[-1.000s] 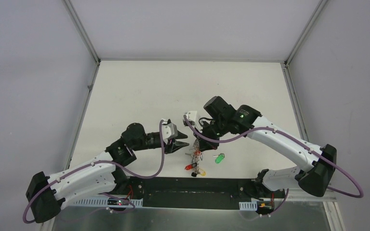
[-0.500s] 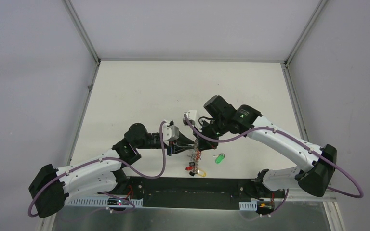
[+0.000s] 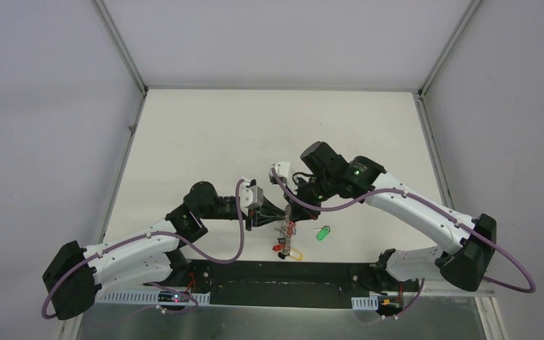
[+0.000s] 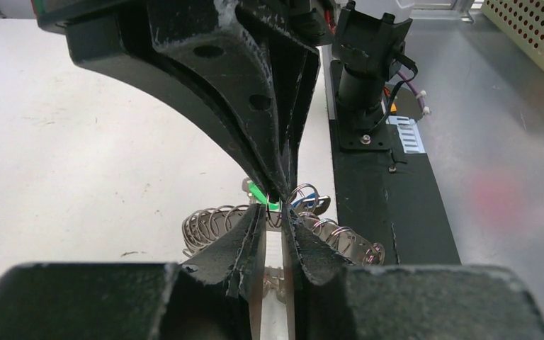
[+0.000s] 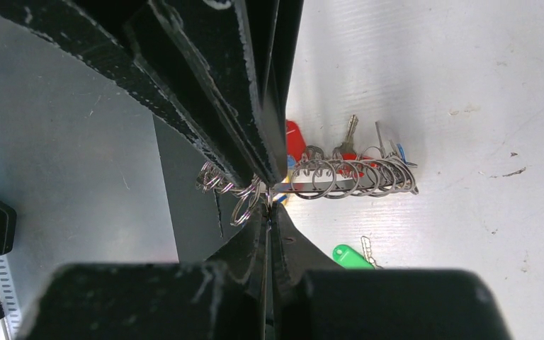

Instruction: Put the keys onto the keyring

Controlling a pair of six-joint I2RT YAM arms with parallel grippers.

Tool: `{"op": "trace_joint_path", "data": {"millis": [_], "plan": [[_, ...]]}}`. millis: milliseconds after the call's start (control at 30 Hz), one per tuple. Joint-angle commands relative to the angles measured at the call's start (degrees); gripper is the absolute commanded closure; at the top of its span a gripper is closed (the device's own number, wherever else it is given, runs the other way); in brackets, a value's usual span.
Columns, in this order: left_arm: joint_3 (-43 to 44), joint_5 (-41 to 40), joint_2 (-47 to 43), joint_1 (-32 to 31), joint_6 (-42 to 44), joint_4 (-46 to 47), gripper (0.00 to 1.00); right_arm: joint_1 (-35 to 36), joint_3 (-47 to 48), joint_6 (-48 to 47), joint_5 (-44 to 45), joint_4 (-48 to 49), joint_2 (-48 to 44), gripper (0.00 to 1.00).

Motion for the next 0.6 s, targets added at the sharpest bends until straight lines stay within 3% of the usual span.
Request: {"op": "trace_joint_path", "data": {"millis": [0,133,433,567], "plan": [[0.2,-1.0,-0.1,-0.2,0.2,-0.6,0.84,-0.3,0.5,0.6,-2.1,3.3,-2.7,1.00],[-0.3,-3.6,-0.9,-0.2,0.3,-1.0,0.76,-0.3,0.0,0.5,-2.4,4.0,-3.2,1.00],[-0.8,-4.1,-0.8,-0.3,-1.1,1.3,0.88,-0.3,-1.9,0.8,-3.3,6.1,-4.2,1.00],[-0.7,-3.2,0.1,-0.4,-1.8,2.8,0.83,-0.3,-1.9,0.9,-3.0,6.6,-4.2,1.00]]}}
